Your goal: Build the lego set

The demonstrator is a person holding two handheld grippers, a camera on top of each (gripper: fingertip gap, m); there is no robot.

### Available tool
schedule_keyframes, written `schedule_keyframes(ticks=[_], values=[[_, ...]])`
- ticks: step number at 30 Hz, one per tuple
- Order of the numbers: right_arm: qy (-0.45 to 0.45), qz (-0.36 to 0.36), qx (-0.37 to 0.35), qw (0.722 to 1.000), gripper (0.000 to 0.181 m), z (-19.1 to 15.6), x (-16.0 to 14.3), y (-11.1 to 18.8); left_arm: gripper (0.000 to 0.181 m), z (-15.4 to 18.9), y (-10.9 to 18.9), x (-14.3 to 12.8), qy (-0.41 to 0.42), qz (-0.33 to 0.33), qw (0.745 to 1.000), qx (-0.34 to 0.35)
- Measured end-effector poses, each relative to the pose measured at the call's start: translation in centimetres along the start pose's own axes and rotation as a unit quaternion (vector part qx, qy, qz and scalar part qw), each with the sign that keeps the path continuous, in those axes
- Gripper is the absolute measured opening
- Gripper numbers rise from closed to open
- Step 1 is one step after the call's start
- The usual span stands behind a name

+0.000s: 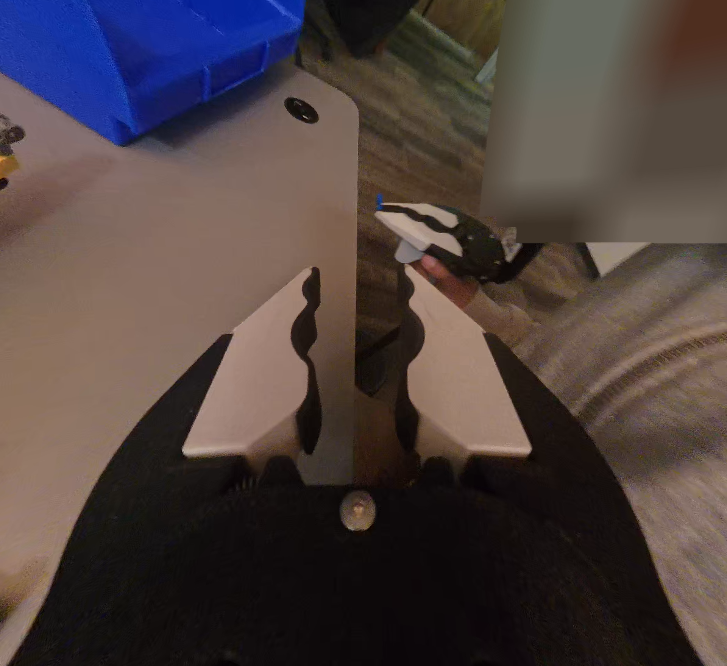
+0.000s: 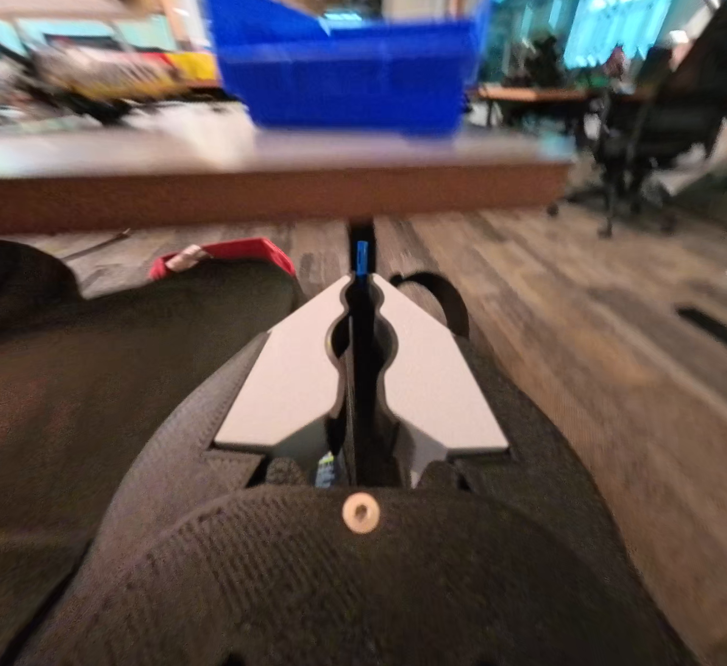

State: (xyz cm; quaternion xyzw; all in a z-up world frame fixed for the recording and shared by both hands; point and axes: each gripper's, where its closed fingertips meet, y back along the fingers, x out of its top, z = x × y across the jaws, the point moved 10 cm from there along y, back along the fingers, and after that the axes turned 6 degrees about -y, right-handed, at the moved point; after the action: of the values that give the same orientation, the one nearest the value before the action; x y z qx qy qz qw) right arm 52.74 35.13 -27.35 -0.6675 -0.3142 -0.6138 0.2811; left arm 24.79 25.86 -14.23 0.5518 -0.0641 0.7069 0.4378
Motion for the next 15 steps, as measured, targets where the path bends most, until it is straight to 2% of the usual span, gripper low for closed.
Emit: schedule_keyframes(ticks=[3,6,10,12,13,15], values=[[0.049,0.027,0.088,0.995,0.003,-4.6,6.2,-0.3,0.037,0.6,1.2,-0.4,0.024,0.045,0.999,-0.004],[0.113,0.044,0.146,0.982,0.003,-10.3,9.6,-1.3,0.033,1.8,2.2,-1.3,0.018,0.043,0.999,0.006],[0.265,-0.019,0.194,0.944,0.003,-17.3,10.4,-2.5,0.038,3.3,5.5,-2.2,0.029,0.079,0.996,-0.025],[0.334,-0.025,0.194,0.922,0.003,-19.7,10.8,-2.6,0.021,2.9,7.3,-2.8,0.054,0.100,0.993,-0.030],[0.347,-0.015,0.195,0.917,0.004,-20.6,11.1,-2.6,0.015,2.6,7.9,-3.3,0.064,0.107,0.992,-0.033],[0.341,0.000,0.199,0.918,0.003,-21.9,11.6,-2.9,0.016,2.5,9.0,-4.1,0.078,0.119,0.988,-0.054]])
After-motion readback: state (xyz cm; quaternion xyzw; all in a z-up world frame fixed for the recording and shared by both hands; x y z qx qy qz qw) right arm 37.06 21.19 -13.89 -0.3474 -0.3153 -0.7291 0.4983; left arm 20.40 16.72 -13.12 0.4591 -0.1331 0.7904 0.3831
